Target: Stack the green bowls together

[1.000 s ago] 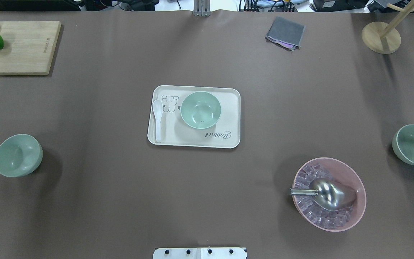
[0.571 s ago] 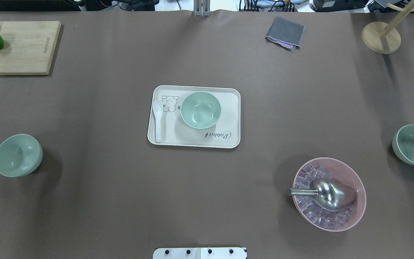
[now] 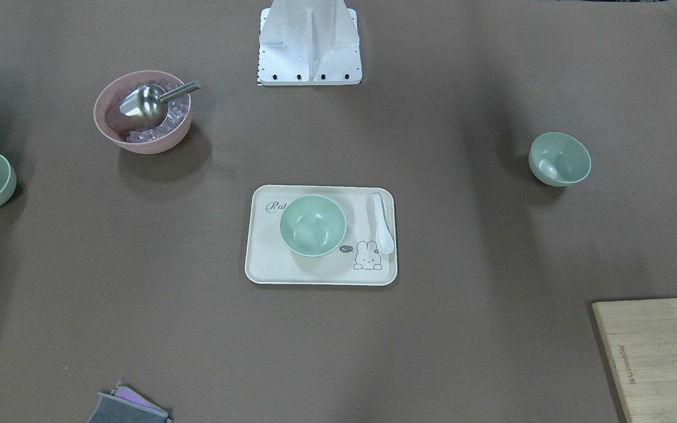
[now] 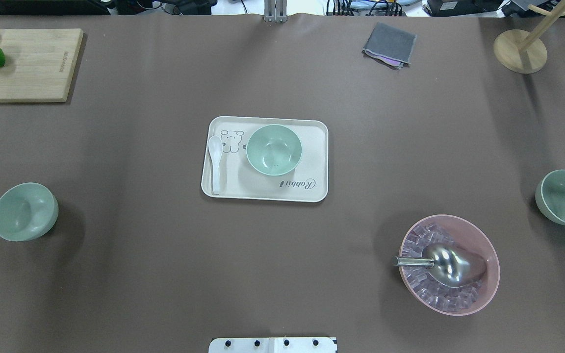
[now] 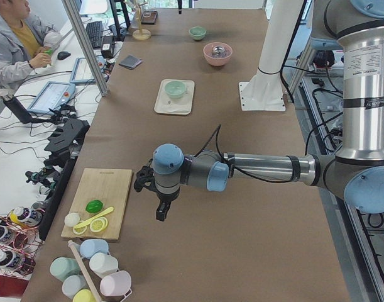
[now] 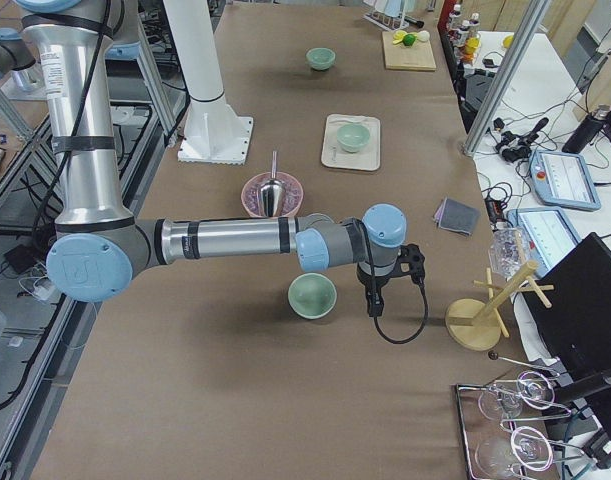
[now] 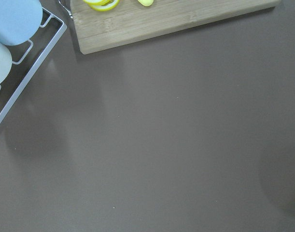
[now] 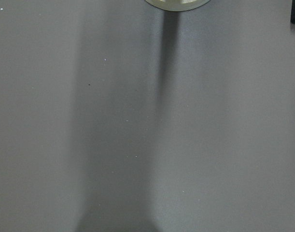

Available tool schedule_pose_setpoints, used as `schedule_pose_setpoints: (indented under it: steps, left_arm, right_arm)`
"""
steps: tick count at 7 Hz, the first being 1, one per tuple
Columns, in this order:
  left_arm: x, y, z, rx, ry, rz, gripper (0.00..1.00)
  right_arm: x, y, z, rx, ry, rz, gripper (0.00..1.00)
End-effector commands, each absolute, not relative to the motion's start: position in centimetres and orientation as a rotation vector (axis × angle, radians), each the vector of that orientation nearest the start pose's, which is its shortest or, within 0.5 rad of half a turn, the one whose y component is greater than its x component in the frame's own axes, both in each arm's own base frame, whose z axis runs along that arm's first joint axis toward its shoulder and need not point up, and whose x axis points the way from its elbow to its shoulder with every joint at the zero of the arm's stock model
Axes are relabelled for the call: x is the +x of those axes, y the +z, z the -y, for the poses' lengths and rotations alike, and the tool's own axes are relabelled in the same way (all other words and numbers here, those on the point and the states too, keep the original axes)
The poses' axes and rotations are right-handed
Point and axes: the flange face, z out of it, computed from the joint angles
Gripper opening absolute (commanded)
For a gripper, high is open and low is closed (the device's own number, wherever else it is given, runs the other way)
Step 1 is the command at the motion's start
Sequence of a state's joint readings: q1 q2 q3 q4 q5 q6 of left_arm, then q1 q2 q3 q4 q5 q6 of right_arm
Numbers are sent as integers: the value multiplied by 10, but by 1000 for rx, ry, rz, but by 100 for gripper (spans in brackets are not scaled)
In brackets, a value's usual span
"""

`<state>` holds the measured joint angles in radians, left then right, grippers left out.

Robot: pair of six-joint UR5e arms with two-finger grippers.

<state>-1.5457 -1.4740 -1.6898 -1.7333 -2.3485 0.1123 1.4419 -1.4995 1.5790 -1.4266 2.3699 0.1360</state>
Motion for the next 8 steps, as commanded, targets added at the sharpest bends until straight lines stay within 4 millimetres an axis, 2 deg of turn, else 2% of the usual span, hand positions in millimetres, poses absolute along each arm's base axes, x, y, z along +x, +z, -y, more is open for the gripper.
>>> schedule_pose_setpoints:
  steps: [1, 3, 5, 6, 8]
  left_arm:
    - [-50, 628, 464, 217, 207, -776, 98]
    - [-50, 627, 464, 215, 206, -779, 98]
    - [-48, 632, 464, 198, 202, -778, 98]
    - [-46, 631, 464, 198, 207, -781, 98]
    - [-46, 630, 464, 195, 198, -783, 98]
  right_arm:
    - [-8, 603, 536, 100, -82, 816, 100]
    - [-9, 603, 536, 101, -87, 823, 100]
    - [-16, 593, 535, 115, -107, 856, 100]
    - [-17, 613, 515, 111, -114, 855, 100]
    - [-43, 643, 477, 132, -127, 859, 100]
